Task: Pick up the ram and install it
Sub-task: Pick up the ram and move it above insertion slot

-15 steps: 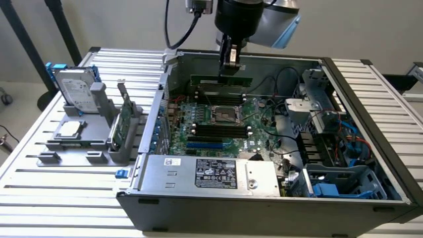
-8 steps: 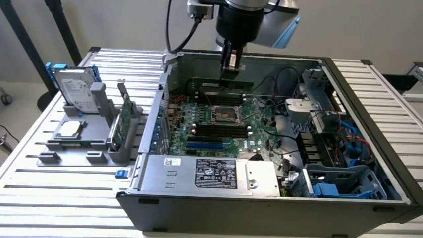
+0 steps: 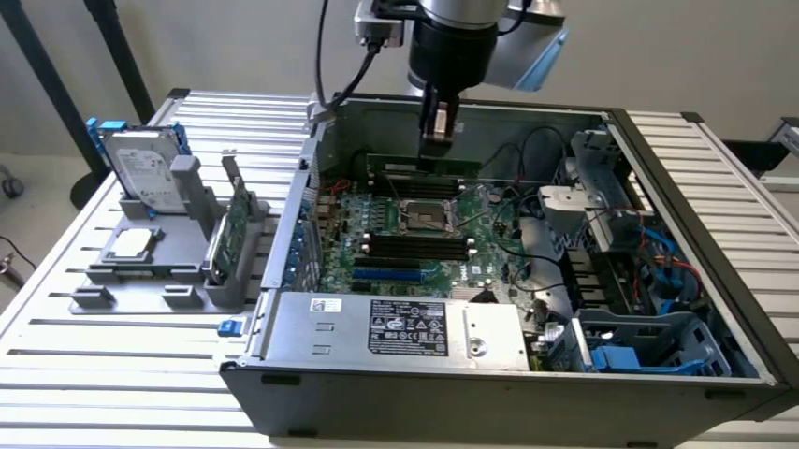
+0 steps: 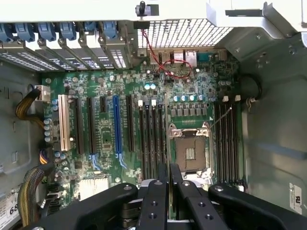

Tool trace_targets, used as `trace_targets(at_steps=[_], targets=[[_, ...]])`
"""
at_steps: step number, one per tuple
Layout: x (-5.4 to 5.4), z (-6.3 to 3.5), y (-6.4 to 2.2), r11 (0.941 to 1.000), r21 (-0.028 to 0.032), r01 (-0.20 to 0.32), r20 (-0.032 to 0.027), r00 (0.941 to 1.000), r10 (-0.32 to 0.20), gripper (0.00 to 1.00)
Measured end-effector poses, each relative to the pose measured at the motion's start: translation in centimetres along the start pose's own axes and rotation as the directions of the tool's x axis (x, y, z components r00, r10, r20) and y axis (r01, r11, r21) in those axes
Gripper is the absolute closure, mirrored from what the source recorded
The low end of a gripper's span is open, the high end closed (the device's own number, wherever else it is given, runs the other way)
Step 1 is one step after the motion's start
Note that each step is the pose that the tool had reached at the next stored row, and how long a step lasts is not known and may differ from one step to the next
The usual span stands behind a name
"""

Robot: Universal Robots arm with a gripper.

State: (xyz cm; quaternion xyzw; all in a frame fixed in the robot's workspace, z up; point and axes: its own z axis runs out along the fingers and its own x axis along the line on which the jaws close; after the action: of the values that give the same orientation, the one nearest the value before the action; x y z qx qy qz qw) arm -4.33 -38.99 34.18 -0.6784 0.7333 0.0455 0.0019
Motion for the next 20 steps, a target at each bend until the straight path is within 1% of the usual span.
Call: trace_targets(at_steps=[2, 3, 6, 11, 16, 20], targets=[[0.0, 0.2, -0.01, 0.9999, 0.0102, -0.001, -0.0022, 1.0, 0.001, 0.86], [0.0, 0.33, -0.02, 0.9999, 0.0133, -0.002, -0.003, 1.0, 0.002, 0.86], [0.1, 0.84, -0.06, 0.9998, 0.0181, -0.002, -0.0047, 1.0, 0.002, 0.86], [0.1, 1.75, -0.1, 0.9997, 0.0227, -0.002, -0.0079, 1.0, 0.002, 0.86], [0.2, 2.8, -0.17, 0.9997, 0.0241, -0.003, -0.0118, 0.9999, 0.003, 0.86], [0.2, 3.72, -0.21, 0.9997, 0.0246, -0.004, -0.0165, 0.9999, 0.004, 0.86]])
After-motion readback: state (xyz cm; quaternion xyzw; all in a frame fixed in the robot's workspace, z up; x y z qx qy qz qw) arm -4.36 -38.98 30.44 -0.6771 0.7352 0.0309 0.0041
